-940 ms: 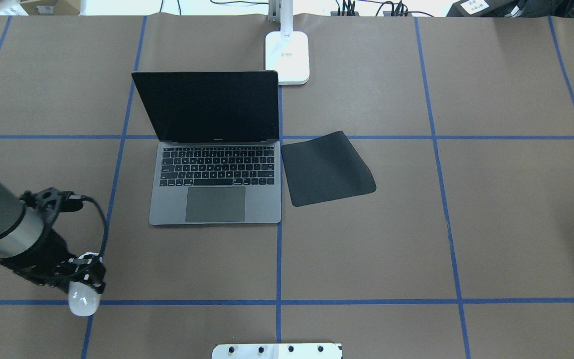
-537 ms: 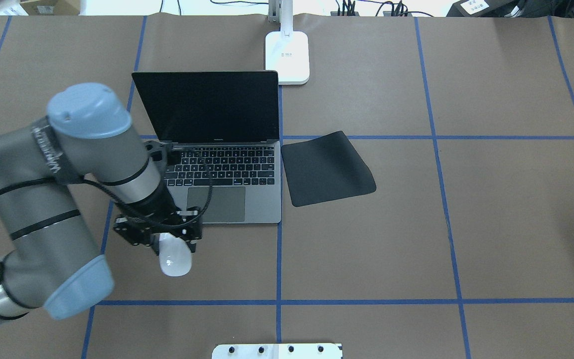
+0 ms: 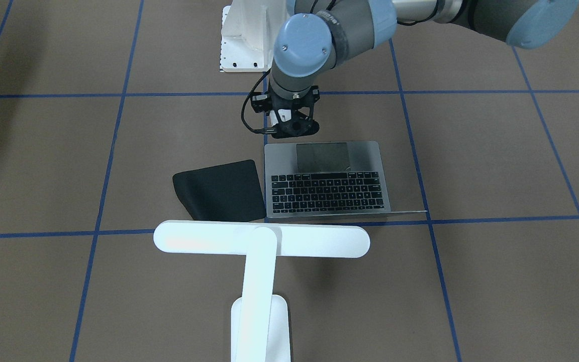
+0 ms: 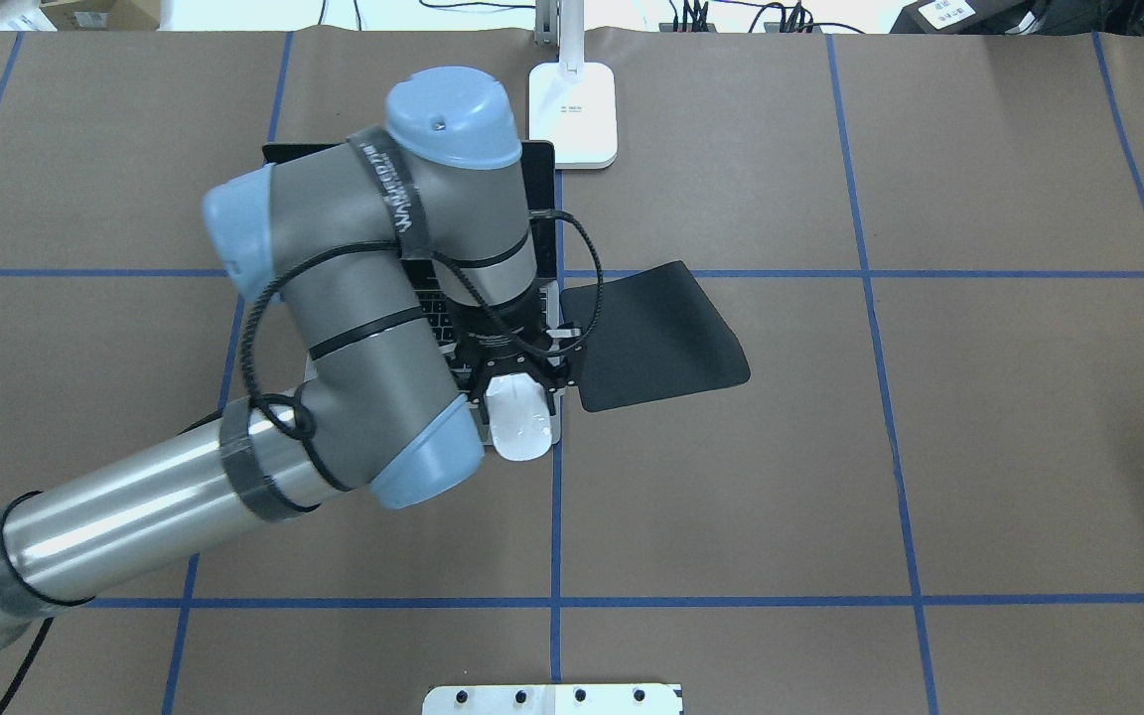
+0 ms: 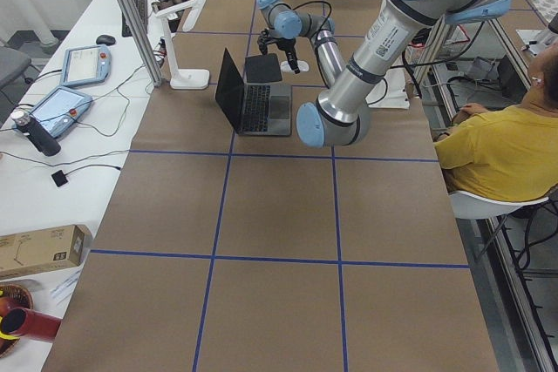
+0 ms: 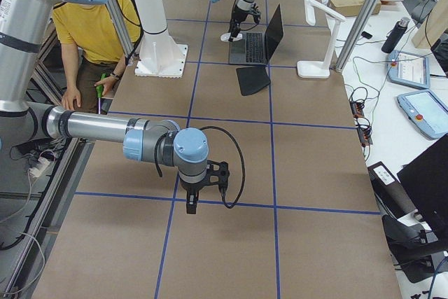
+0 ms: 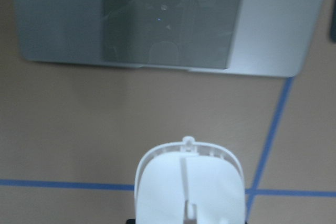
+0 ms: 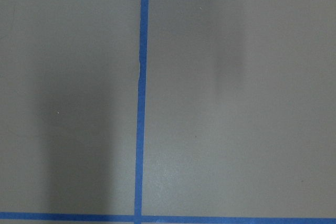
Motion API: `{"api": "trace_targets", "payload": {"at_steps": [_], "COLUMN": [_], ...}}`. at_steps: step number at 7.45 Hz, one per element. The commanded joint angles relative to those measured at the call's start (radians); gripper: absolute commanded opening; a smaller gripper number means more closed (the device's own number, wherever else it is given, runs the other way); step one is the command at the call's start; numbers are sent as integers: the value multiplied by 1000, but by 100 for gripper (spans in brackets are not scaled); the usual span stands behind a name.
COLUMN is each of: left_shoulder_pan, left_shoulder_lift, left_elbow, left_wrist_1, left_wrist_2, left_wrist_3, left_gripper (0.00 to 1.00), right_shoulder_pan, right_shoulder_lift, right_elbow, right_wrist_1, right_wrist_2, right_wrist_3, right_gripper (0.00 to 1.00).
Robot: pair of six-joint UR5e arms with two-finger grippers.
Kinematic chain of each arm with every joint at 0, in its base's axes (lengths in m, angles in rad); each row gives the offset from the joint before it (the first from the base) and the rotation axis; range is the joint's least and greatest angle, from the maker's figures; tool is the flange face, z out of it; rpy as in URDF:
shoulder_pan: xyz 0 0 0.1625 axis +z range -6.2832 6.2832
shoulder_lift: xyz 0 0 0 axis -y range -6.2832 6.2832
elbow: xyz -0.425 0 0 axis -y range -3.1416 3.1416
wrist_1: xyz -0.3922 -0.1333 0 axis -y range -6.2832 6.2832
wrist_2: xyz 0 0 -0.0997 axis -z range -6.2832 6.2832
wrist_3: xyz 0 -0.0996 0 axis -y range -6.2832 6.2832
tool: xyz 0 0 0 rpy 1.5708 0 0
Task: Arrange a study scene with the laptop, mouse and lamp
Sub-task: 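Carry the white mouse with the left gripper over the black mouse pad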
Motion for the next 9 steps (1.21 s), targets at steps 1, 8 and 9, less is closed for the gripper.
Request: {"api": "trace_targets", "payload": {"at_steps": [1,8,9], "left_shoulder_pan": [1,22,45], "left_shoulder_lift": [-197,-260,-263], "left_elbow": [412,591,597], "left_wrist_1": [-297,-473,-475], "left_wrist_2": [40,150,229], "left_wrist_3": [-98,-98,-103], "left_gripper": [33,99,100], "right_shoulder_pan": [0,0,1], "right_shoulder_lift": [5,13,14], "right_elbow": [-9,-7,-9], "right_wrist_1": [0,0,0], "right_wrist_2": [0,2,2], "right_wrist_3": [0,2,2], "right_gripper": [100,100,100]}}
